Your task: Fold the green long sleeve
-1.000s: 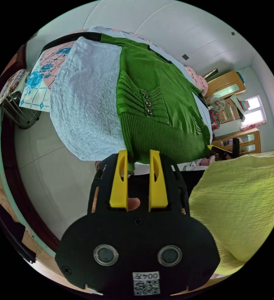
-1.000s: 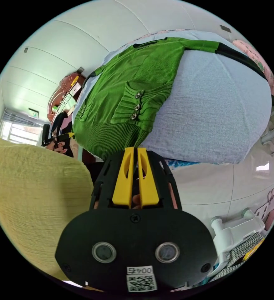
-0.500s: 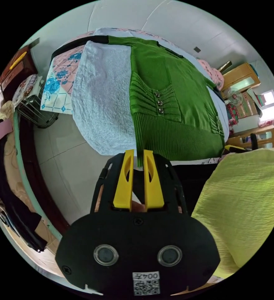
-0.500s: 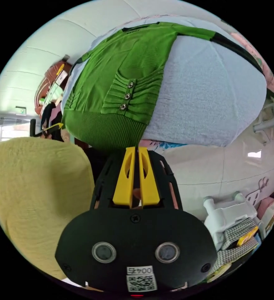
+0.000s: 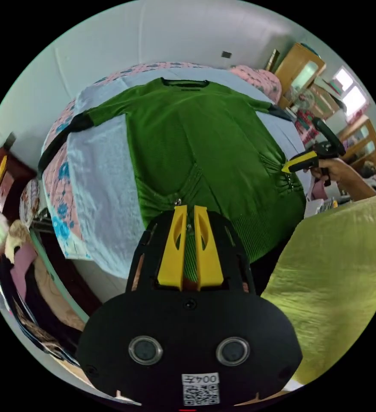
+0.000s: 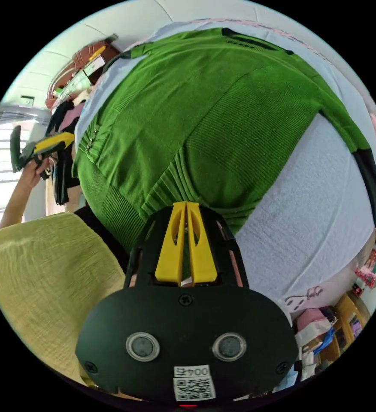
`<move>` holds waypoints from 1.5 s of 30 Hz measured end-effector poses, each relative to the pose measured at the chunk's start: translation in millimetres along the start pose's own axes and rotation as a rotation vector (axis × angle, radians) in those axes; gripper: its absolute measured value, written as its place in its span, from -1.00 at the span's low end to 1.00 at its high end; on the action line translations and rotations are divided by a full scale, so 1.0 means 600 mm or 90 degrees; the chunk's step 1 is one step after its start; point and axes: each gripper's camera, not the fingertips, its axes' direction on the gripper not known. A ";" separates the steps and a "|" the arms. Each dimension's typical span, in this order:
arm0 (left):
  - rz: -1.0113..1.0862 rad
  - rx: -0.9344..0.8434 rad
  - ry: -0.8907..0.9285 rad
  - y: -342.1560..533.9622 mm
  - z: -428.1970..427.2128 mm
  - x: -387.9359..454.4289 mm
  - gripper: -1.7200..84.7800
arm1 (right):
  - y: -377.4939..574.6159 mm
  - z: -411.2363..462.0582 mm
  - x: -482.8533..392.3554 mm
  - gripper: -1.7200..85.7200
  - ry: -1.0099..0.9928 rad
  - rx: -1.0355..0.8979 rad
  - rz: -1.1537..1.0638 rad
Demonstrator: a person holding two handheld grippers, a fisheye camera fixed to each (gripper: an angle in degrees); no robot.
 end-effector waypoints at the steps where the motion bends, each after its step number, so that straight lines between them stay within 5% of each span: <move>1: 0.019 -0.012 -0.009 -0.017 0.012 0.007 -0.90 | -0.009 0.007 -0.002 -0.98 0.010 -0.013 -0.004; 11: 0.246 -0.164 -0.021 -0.162 0.144 0.058 -0.96 | -0.053 0.068 0.011 -0.98 0.018 -0.018 0.072; 28: 0.298 -0.149 0.069 -0.191 0.166 0.011 -0.85 | -0.129 0.149 0.021 -0.98 0.052 -0.090 0.165; 31: 0.257 -0.112 0.109 -0.209 0.128 -0.063 -0.76 | -0.137 0.162 0.024 -0.98 0.056 -0.096 0.187; 36: 0.123 0.035 -0.061 -0.238 0.048 -0.329 -0.78 | -0.145 0.182 0.032 -0.98 0.058 -0.097 0.216; 45: 0.012 0.013 -0.150 -0.251 0.067 -0.618 -0.81 | -0.155 0.209 0.040 -0.98 0.075 -0.111 0.247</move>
